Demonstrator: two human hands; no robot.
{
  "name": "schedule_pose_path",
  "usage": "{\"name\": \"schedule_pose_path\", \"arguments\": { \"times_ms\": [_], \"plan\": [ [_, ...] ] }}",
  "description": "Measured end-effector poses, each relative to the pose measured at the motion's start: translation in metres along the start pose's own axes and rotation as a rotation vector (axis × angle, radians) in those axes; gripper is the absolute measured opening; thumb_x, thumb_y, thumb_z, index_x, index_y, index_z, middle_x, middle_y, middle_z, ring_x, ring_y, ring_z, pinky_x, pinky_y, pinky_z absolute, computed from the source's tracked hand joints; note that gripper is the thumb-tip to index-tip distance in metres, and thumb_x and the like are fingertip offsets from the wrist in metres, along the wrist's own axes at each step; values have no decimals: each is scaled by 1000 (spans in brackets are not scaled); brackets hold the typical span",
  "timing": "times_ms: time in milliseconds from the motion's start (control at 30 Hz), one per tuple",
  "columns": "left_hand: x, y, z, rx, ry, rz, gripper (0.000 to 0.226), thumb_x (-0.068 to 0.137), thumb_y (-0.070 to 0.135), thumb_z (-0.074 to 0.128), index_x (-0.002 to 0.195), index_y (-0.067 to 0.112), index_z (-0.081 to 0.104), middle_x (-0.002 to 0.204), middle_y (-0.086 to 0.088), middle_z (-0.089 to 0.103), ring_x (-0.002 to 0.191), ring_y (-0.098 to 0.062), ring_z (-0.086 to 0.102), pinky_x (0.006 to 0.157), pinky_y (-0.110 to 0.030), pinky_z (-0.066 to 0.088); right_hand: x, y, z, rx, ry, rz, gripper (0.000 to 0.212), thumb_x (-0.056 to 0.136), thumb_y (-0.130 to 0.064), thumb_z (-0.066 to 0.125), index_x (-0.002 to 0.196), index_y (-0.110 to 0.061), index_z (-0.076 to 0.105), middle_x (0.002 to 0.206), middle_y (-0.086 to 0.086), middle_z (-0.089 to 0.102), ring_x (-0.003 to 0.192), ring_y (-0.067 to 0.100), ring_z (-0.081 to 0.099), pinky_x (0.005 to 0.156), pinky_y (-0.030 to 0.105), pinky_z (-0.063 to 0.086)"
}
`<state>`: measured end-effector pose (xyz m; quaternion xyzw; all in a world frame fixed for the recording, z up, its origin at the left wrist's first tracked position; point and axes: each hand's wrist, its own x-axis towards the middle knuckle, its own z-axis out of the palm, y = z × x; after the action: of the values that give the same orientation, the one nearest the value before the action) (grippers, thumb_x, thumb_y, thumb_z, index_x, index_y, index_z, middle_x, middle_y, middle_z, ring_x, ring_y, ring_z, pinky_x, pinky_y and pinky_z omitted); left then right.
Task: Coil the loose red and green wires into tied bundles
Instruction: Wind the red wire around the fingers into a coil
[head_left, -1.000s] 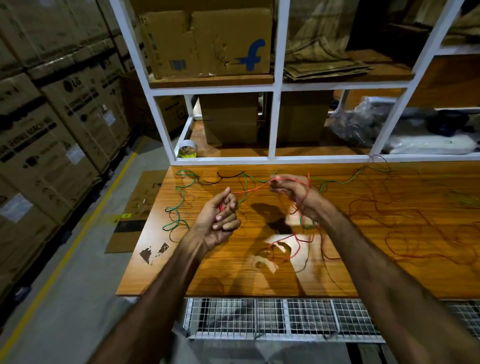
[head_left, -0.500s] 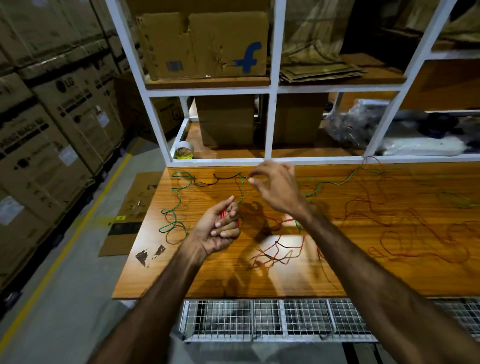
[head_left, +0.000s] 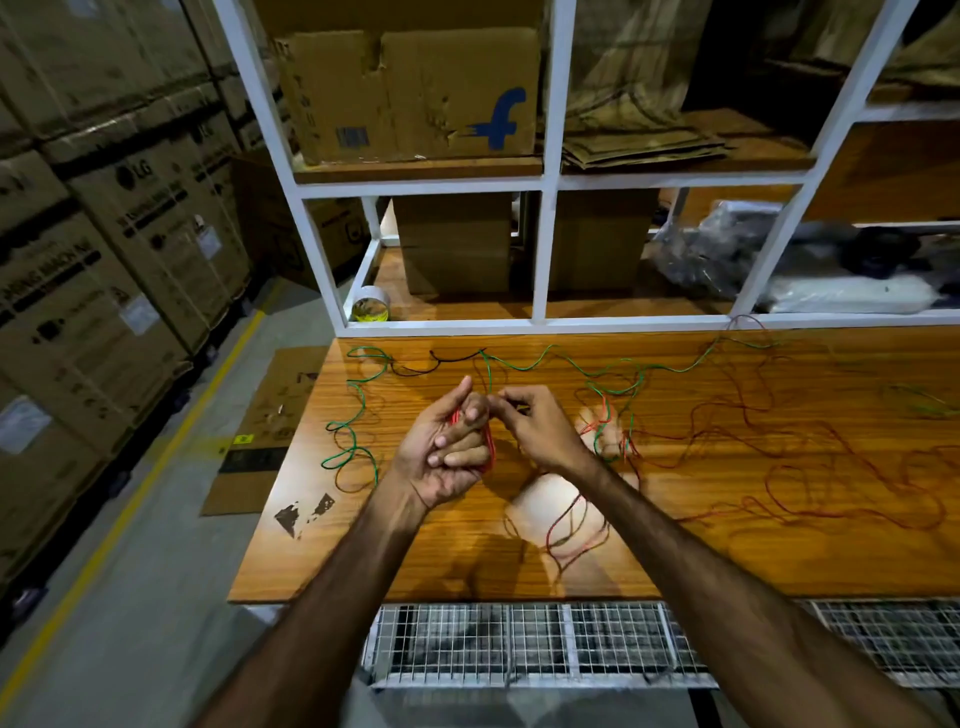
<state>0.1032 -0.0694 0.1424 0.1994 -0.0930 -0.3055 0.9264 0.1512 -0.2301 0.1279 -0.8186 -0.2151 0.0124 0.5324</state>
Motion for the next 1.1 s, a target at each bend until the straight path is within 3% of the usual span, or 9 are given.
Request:
{"name": "schedule_pose_path", "arguments": {
  "times_ms": [133,300,400,500,700,767,867,1000,1100],
  "plan": [
    [13,3,3,-23,-51,100,56,113,39,26,112,-3,63,57,-2,54,29,-4,31,34,-17,38,-16,2,4,-305,-3,-10,40,103,-57,37,105,-32,68,94,-8,76,87,20,72,69,41,54],
    [32,16,9,62,296,357,53,112,37,25,148,4,47,132,-12,69,68,-13,66,44,-15,43,-41,1,15,-546,-76,-25,20,107,-33,43,106,-23,60,97,18,73,96,43,68,65,42,47],
    [46,10,0,206,564,532,52,113,36,23,150,8,45,147,-9,58,120,-30,66,85,-31,58,-44,-6,9,-677,-114,-6,28,109,-38,40,105,-19,61,103,23,70,99,45,66,67,39,38],
    [56,1,-13,605,727,616,50,113,36,27,149,9,48,149,-1,55,135,-24,55,117,-43,41,-40,-12,-2,-723,-134,-24,31,106,-42,46,99,-18,65,99,19,73,98,43,68,67,37,38],
    [55,-12,-9,1459,792,530,51,110,49,29,132,22,67,104,8,74,84,-5,72,80,-28,55,-30,-22,-29,-755,-173,-69,22,100,-41,56,101,-24,71,99,14,75,96,40,69,66,36,42],
    [53,-16,-6,1577,782,538,55,111,45,32,86,21,75,61,7,56,53,-6,54,60,-28,45,-28,-23,-34,-785,-192,-100,22,99,-43,58,101,-25,70,99,14,74,95,39,69,66,36,44],
    [52,-16,-10,1802,769,384,54,109,41,40,60,21,40,56,5,34,52,-19,34,54,-36,31,-24,-20,-43,-833,-174,-159,23,97,-49,57,108,-32,69,100,10,74,97,38,68,69,36,45],
    [42,-14,-23,1762,542,154,59,104,60,36,61,21,45,56,-1,34,49,-14,32,50,-36,30,-18,-18,-65,-728,-215,-195,22,97,-45,66,106,-28,75,95,-1,76,79,19,64,67,30,39],
    [32,-16,-18,1428,370,-72,83,105,62,28,71,-10,52,48,-3,29,37,-11,28,46,-21,34,-11,-17,-78,-661,-278,-271,17,96,-41,68,102,-29,78,89,-9,77,69,0,52,65,28,37]
  ]
}}
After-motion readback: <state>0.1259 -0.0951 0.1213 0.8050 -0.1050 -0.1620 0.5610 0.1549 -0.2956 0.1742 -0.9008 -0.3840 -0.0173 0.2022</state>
